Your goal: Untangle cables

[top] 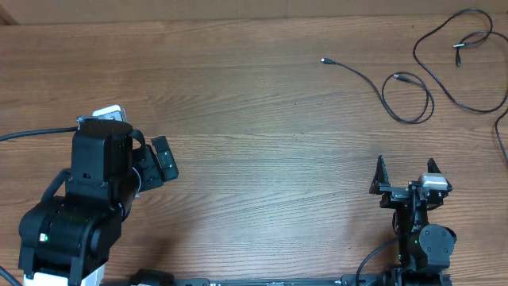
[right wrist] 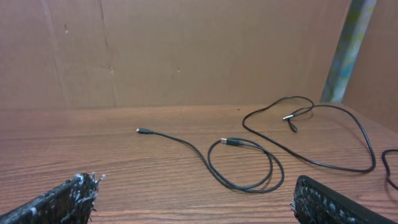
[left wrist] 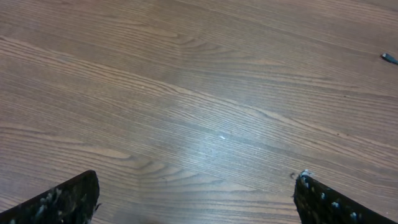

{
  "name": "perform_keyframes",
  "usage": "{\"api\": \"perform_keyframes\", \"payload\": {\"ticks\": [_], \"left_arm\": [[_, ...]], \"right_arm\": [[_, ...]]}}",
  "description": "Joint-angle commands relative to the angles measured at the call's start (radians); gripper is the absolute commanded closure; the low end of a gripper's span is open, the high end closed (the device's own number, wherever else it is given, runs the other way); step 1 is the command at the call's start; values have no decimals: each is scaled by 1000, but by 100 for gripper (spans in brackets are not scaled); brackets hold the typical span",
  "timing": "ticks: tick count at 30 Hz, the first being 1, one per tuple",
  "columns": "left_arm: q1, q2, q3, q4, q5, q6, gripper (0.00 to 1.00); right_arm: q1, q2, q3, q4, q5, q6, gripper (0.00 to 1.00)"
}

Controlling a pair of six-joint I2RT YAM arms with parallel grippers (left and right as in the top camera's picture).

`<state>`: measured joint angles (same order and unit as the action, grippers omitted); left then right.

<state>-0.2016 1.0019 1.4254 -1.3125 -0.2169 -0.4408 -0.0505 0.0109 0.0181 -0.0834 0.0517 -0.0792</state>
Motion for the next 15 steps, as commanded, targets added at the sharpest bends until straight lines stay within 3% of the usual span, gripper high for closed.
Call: {"api": "perform_keyframes", "payload": {"ticks": [1,15], "left_arm": [[-2,-10,-5,0,7,14,1],[36,-204,-5,0,8,14,0]], "right_arm": [[6,-8,-11,3,-5,-1,0],[6,-8,-11,3,-5,-1,0]]}}
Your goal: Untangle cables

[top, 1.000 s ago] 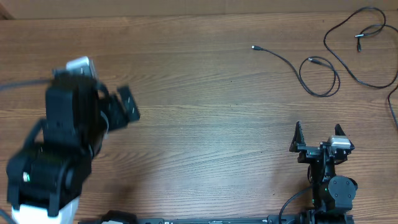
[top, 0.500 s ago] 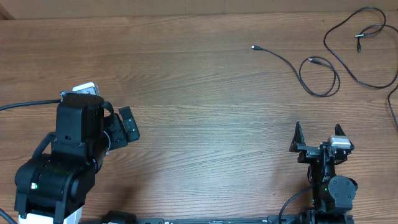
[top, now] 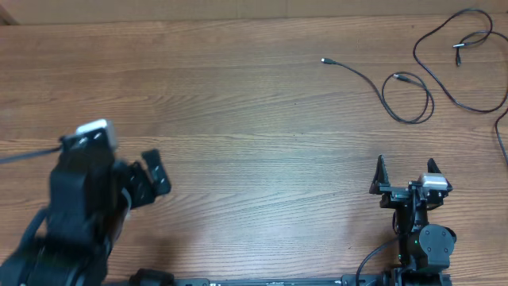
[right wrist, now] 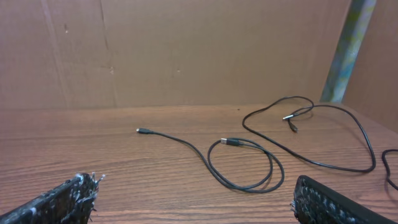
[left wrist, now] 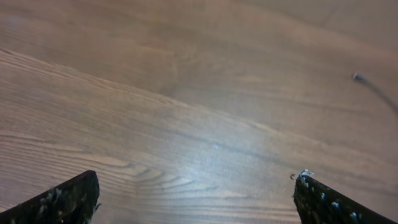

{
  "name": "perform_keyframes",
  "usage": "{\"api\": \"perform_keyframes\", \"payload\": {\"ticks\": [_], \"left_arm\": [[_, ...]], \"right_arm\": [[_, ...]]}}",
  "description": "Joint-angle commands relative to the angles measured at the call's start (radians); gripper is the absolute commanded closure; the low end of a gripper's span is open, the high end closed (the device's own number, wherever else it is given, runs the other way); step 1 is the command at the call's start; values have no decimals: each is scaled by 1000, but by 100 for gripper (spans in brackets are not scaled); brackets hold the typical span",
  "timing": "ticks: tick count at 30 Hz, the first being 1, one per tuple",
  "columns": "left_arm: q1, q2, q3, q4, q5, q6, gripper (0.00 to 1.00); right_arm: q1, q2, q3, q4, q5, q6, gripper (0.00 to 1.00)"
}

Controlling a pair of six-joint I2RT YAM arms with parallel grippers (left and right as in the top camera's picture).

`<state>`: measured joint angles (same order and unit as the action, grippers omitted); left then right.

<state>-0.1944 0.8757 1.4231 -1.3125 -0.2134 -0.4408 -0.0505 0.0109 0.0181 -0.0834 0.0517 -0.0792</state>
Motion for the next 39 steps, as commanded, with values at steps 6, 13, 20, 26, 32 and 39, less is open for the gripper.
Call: {"api": "perform_keyframes", "payload": {"ticks": [6,13,20,26,32,39], "left_arm": [[100,-261,-3,0,3,15,0],[101,-505,-3,0,4,15,1],[106,-739,-3,-27,4,15,0],[140,-836,-2,-198,3,15,0],[192,-871,-5,-261,-30,8,0],[220,-871,-8,-260,-31,8,0]], "right_arm": [[6,-8,-11,3,-4,-1,0],[6,-8,-11,3,-5,-1,0],[6,-8,-11,3,-4,-1,0],[6,-8,-11,3,-5,-1,0],[6,-8,-11,3,-5,-1,0],[6,-8,-11,3,-5,0,0]]}}
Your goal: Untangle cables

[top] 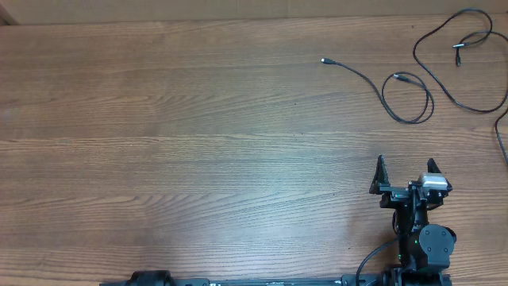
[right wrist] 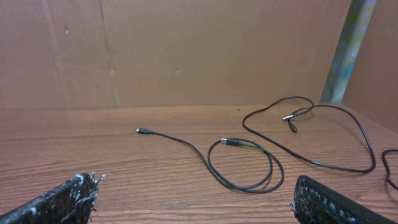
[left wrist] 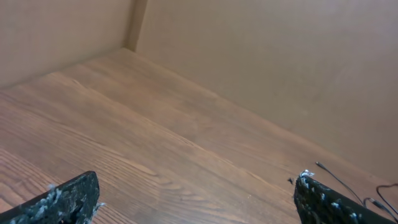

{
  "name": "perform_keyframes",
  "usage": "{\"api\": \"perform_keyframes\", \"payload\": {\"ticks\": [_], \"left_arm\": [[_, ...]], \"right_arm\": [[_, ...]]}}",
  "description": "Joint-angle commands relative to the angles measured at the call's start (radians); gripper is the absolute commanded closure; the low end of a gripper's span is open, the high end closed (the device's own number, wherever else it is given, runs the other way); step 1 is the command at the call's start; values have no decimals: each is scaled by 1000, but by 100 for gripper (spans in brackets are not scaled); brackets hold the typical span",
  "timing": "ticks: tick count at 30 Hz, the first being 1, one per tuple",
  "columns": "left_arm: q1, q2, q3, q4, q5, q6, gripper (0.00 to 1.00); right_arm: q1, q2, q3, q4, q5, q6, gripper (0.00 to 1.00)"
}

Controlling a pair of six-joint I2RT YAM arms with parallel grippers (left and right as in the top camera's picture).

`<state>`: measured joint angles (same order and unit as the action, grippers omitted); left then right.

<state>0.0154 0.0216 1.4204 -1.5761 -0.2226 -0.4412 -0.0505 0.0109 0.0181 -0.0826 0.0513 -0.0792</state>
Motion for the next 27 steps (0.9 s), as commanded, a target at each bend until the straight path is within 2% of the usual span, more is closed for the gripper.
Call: {"api": "perform_keyframes", "payload": {"ticks": [1,13,15,16,20,27], "left_arm": [[11,-17,-5,5,-22,8,1],[10,-17,-10,21,-62,-11,0],[10,-17,-35,76,-98,16,0],[8,-17,-55,105,-99,67,0],[-5,-17,-166,242,-24,228,1],[-9,-17,-478,651,39,235,0]], "right_arm": [[6,-8,-11,3,-4,-1,0],[6,-8,-11,3,-4,-1,0],[6,-8,-11,3,-4,-1,0],[6,-8,-11,3,-4,-1,0],[6,-8,-11,3,-4,-1,0],[7,-8,-11,3,-4,-1,0]]}}
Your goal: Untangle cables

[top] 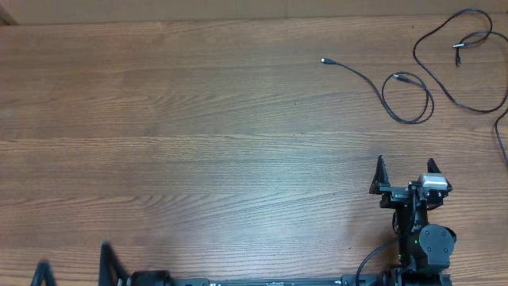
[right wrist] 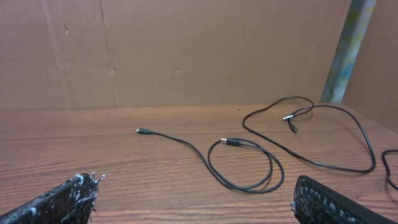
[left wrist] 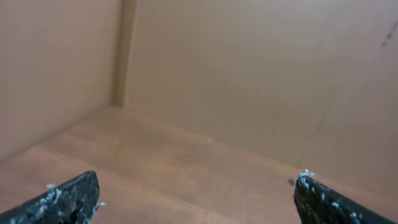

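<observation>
Two black cables lie apart at the table's far right. A short cable (top: 409, 121) makes one loop, and its small plug end points left. A longer cable (top: 482, 110) curves beyond it. The right wrist view shows the short cable (right wrist: 249, 187) ahead and the longer cable (right wrist: 305, 160) to its right. My right gripper (top: 406, 173) rests open near the front edge, well short of both cables, with nothing between its fingers (right wrist: 323, 199). My left gripper (top: 71, 266) shows only as dark fingertips at the bottom left edge. It is open and empty (left wrist: 196, 199).
The wooden table (top: 198, 119) is backed by a cardboard wall (right wrist: 186, 50) that also closes the left side (left wrist: 56, 68). A third black cable (top: 500, 135) runs off the right edge. A grey-green post (right wrist: 348, 43) stands at the back right.
The left arm, absent from the overhead view 0.9 s ago, now shows its fingertips at the bottom left edge. Its camera now faces the wall corner and no cables show. The right arm and the cables have not moved.
The left arm stood over the bare left part of the table, gripper open above the wood. It then sat further left, then was gone from the overhead view, and now lies at the front left edge. The right gripper stayed open and still throughout.
</observation>
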{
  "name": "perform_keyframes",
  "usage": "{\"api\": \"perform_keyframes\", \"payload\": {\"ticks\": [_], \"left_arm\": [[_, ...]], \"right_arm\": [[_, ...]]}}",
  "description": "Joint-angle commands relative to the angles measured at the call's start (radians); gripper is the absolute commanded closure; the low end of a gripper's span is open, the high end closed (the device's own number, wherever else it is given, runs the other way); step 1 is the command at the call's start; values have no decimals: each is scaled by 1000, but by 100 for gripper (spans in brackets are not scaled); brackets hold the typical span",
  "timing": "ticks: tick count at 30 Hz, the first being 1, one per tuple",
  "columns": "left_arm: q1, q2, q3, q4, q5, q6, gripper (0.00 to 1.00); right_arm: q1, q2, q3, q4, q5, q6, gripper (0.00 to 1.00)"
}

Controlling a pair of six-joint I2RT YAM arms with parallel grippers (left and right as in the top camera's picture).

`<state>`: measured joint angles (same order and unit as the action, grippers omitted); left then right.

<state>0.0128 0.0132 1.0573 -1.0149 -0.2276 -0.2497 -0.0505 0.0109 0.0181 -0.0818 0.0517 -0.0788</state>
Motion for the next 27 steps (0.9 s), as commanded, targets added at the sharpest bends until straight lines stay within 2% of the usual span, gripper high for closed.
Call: {"api": "perform_keyframes", "payload": {"ticks": [1,4,11,12,17,27], "left_arm": [[-6,-8,-155,136,46,42,0],[-6,-8,-323,296,46,32,1],[-6,-8,-589,503,45,-105,0],[-6,-8,-663,580,46,-123,0],[-6,-8,-831,769,47,-125,0],[-6,-8,-1055,955,84,-124,1]], "right_arm": [[8,-8,-11,2,-4,-1,0],[18,-8,-11,2,-4,-1,0],[18,-8,-11,2,-4,-1,0],[18,-8,-11,2,-4,-1,0],[18,-8,-11,2,-4,-1,0],[18,-8,-11,2,-4,-1,0]]}}
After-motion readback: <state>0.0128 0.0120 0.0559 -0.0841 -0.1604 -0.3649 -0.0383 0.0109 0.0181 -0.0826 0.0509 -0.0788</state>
